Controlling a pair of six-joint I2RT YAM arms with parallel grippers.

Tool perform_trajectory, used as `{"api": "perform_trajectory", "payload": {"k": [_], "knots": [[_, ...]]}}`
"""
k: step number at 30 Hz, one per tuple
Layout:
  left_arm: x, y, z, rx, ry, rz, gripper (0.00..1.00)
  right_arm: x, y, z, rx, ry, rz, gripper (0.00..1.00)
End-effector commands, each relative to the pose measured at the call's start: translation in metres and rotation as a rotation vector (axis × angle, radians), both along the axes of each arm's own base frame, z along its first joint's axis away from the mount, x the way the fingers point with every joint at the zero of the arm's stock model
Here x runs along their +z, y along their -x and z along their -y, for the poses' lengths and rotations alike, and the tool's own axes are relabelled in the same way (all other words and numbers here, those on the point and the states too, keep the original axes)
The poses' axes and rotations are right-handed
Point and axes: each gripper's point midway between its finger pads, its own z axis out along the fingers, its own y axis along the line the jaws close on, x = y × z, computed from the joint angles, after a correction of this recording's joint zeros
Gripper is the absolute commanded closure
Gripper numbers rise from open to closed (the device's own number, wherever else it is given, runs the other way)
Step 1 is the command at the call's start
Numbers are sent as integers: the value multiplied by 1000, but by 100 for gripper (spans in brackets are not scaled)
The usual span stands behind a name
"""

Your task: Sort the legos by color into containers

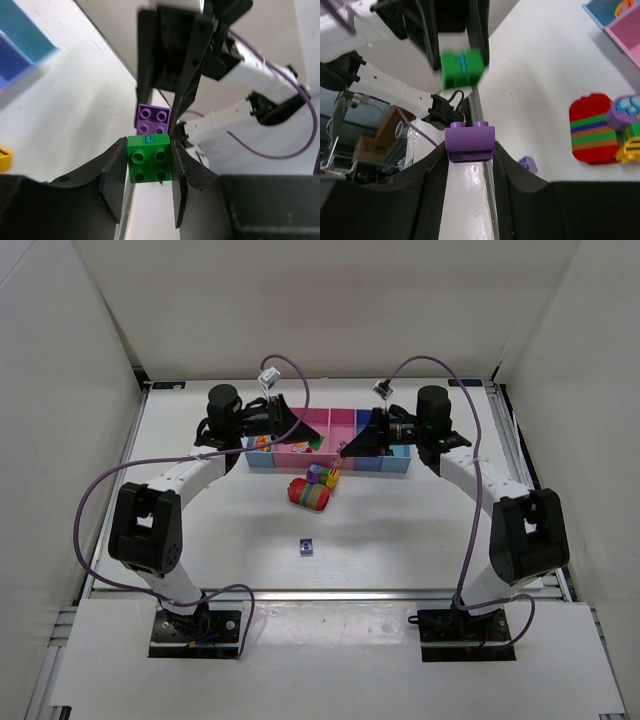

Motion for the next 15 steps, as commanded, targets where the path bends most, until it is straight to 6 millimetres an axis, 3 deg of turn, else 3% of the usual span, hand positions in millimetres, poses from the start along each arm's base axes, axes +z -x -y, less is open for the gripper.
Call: {"api": "perform_trajectory", "payload": {"k": [1, 10, 14, 15], "knots": [[24, -26, -21, 120, 38, 58, 90, -4, 11, 19, 7, 17, 43, 95], [23, -44, -28, 165, 36, 88, 90, -15, 5, 42, -44, 71, 101, 95], [-1, -62, -24, 232, -69, 57, 90, -17, -11, 71, -153, 135, 130, 96], [2, -63, -15, 230, -82, 86, 90, -24, -15, 80, -197, 173, 126, 96]]}}
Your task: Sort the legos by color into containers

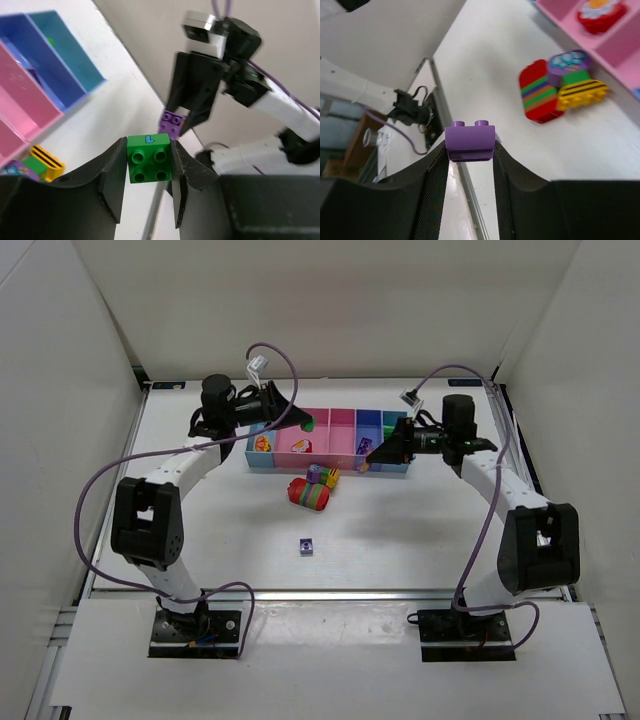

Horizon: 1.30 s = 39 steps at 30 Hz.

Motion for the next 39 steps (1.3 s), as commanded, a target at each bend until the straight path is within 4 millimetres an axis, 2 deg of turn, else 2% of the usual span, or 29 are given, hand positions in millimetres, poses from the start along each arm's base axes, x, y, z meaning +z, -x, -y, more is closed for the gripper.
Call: {"api": "perform_trajectory", "payload": {"k": [1, 5, 6, 7, 8, 9, 10, 11, 12, 13, 15, 16, 18, 19, 20, 21, 22, 23, 25, 31, 32, 39], "knots": [[-5, -19, 12, 79, -110, 97, 90, 15, -11, 29, -93, 78, 130, 97], [-22, -29, 41, 84, -201, 96, 90, 11, -14, 66, -188, 141, 112, 98], [-37, -33, 49, 77, -225, 60, 90, 9, -15, 73, -216, 161, 112, 98], [-28, -37, 63, 80, -229, 92, 90, 8, -15, 80, -240, 170, 110, 98], [-32, -39, 72, 76, -235, 88, 90, 8, -15, 90, -272, 176, 114, 98], [-46, -44, 81, 65, -246, 71, 90, 8, -14, 93, -283, 184, 122, 98], [-36, -44, 96, 53, -237, 102, 90, 9, -15, 103, -324, 202, 127, 97], [-39, -46, 104, 46, -239, 106, 90, 7, -15, 107, -337, 210, 125, 97], [-51, -48, 111, 34, -250, 89, 90, 8, -17, 114, -365, 223, 130, 97], [-46, -47, 124, 16, -243, 111, 90, 11, -15, 117, -381, 230, 141, 97], [-48, -50, 136, -5, -239, 119, 90, 13, -15, 124, -402, 234, 149, 97], [-61, -51, 147, -25, -249, 90, 88, 16, -14, 127, -418, 239, 157, 97], [-66, -55, 156, -32, -245, 76, 87, 18, -12, 132, -432, 242, 161, 97], [-81, -58, 161, -41, -252, 54, 87, 20, -11, 135, -444, 242, 164, 97], [-71, -59, 170, -50, -236, 80, 86, 19, -9, 137, -446, 245, 159, 97], [-72, -59, 176, -57, -233, 84, 86, 21, -8, 140, -457, 245, 162, 97], [-84, -61, 182, -65, -240, 71, 86, 20, -7, 141, -462, 245, 159, 97], [-78, -63, 189, -70, -229, 90, 86, 20, -7, 142, -463, 243, 155, 97], [-81, -68, 199, -76, -223, 93, 83, 22, -5, 144, -475, 243, 156, 97], [-91, -85, 210, -68, -230, 130, 79, 23, -3, 148, -487, 242, 153, 97], [-98, -85, 212, -74, -240, 127, 78, 23, -3, 149, -490, 243, 154, 97], [-103, -84, 230, -89, -236, 167, 72, 21, -8, 152, -499, 246, 150, 97]]}}
